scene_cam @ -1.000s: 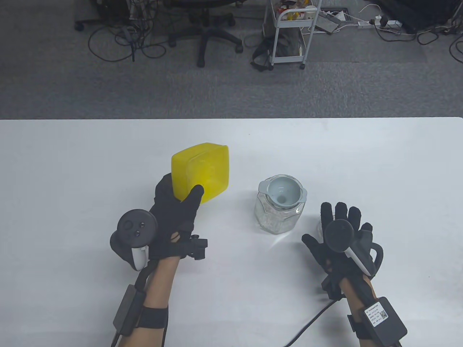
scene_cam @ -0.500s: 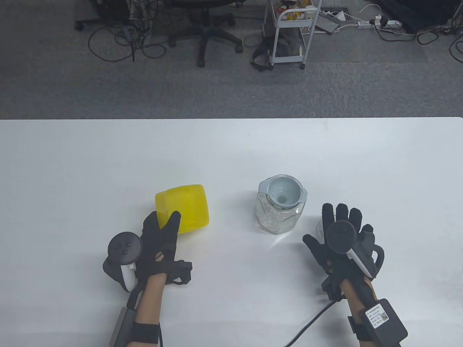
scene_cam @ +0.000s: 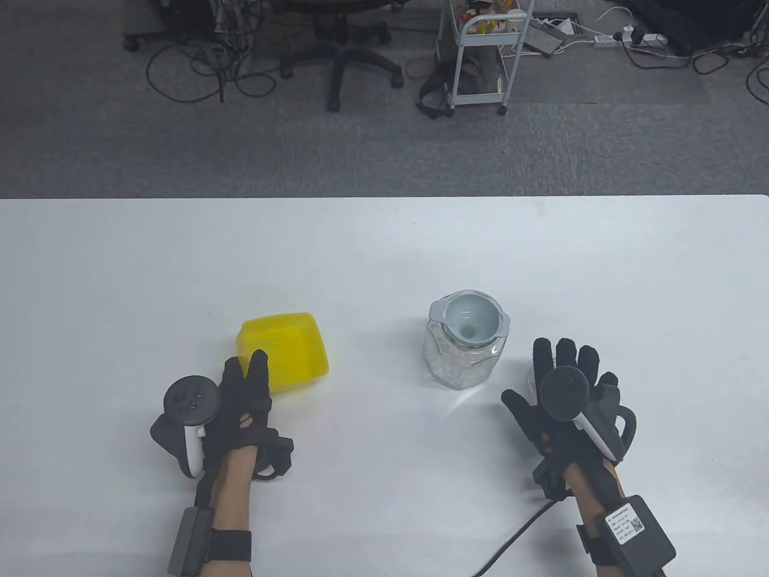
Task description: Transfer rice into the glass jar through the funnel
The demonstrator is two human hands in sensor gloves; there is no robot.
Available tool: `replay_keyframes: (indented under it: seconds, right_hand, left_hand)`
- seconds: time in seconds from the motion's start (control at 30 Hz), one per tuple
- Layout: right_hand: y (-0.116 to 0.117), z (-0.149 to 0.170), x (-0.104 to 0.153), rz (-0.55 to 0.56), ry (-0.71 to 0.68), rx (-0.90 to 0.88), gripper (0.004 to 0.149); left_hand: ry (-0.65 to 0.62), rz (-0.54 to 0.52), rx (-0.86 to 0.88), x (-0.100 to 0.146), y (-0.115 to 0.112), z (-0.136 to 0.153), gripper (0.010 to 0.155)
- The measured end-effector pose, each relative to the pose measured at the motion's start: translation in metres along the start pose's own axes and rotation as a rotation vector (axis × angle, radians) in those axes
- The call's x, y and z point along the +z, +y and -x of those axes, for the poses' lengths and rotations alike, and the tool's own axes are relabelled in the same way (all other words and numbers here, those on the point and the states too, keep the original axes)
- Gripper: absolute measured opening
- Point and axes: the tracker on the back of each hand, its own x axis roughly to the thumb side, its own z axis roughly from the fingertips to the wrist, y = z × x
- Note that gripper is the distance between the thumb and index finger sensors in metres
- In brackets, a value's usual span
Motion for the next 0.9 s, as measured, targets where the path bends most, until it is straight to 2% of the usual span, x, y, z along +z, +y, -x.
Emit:
replay_keyframes:
  seconds: [0.2, 0.5, 0.7, 0.77, 0.9]
  right_hand:
    - [0.0, 0.002, -0.001, -0.009, 0.014, -0.013, 0.092]
    - [0.001, 0.003, -0.002, -0.015, 0.015, -0.01, 0.091]
    - [0.002, 0.003, -0.002, -0.013, 0.013, -0.014, 0.091]
    - [0.001, 0.004, -0.002, -0.001, 0.011, -0.024, 0.091]
    - [-0.001, 0.003, -0.002, 0.007, 0.01, -0.03, 0.091]
  left_hand:
    - [-0.012, -0.009, -0.108, -0.007, 0.004, -0.003, 0.085]
    - [-0.058, -0.077, -0.332, -0.007, 0.001, -0.01, 0.068]
    - [-0.079, -0.128, -0.438, 0.003, 0.007, -0.018, 0.072]
    - [-0.133, -0.189, -0.476, 0.013, 0.015, -0.029, 0.074]
    - [-0.228, -0.208, -0.493, 0.03, 0.014, -0.047, 0.076]
